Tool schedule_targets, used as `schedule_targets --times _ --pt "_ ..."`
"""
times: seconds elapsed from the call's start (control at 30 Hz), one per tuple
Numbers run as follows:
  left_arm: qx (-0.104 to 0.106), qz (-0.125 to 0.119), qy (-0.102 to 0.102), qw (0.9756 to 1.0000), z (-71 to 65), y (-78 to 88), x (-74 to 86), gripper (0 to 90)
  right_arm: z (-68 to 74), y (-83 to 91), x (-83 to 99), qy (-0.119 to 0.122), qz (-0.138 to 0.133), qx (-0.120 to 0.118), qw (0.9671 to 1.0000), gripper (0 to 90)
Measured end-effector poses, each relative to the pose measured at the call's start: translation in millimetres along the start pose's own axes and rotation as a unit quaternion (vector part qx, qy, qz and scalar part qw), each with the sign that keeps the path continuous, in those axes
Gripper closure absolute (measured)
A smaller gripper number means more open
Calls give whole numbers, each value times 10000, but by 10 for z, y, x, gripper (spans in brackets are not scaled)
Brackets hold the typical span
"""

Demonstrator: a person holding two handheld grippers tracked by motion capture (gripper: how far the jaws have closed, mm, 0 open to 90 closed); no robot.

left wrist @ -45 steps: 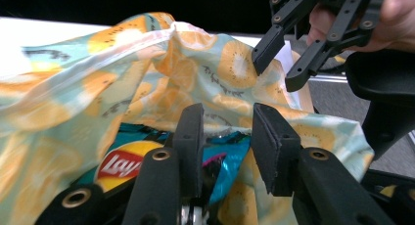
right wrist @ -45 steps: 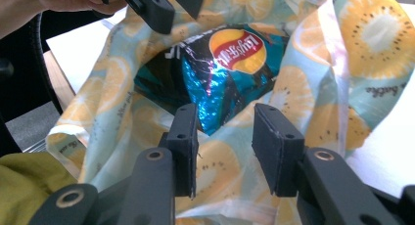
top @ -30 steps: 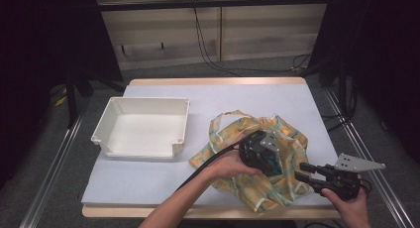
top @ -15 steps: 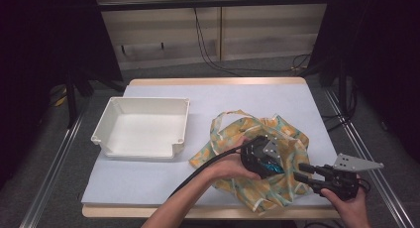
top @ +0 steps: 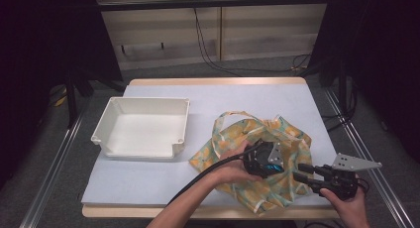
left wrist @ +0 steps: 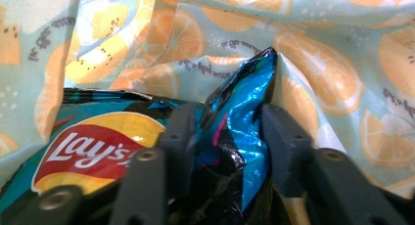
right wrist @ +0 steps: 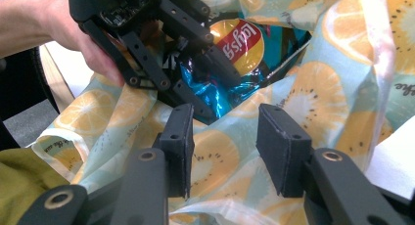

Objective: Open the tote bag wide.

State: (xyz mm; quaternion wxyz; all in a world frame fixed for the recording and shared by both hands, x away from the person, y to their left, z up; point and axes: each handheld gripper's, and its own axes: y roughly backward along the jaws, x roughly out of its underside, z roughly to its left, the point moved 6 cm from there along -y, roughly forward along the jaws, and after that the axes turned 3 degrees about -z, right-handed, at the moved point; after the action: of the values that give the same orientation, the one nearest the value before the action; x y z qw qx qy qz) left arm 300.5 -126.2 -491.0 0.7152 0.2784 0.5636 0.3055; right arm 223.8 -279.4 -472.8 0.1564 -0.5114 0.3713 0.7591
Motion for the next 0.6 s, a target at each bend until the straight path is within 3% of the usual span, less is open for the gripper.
schedule_targets --times 0.2,0.3,0.33,0.37,0.6 --pt "53 -92 175 9998 35 31 3 782 13 -12 5 14 33 -28 10000 579" --pt "191 -264 434 9985 95 92 15 843 13 -16 0 24 31 -35 10000 577" --pt "191 -264 434 9985 95 92 15 858 13 -16 0 24 31 -35 10000 577" --pt "276 -444 635 9966 133 131 25 864 10 -14 -7 24 8 -25 10000 571" --pt "348 -656 698 9948 110 264 13 881 -20 -28 -48 39 2 44 10000 542"
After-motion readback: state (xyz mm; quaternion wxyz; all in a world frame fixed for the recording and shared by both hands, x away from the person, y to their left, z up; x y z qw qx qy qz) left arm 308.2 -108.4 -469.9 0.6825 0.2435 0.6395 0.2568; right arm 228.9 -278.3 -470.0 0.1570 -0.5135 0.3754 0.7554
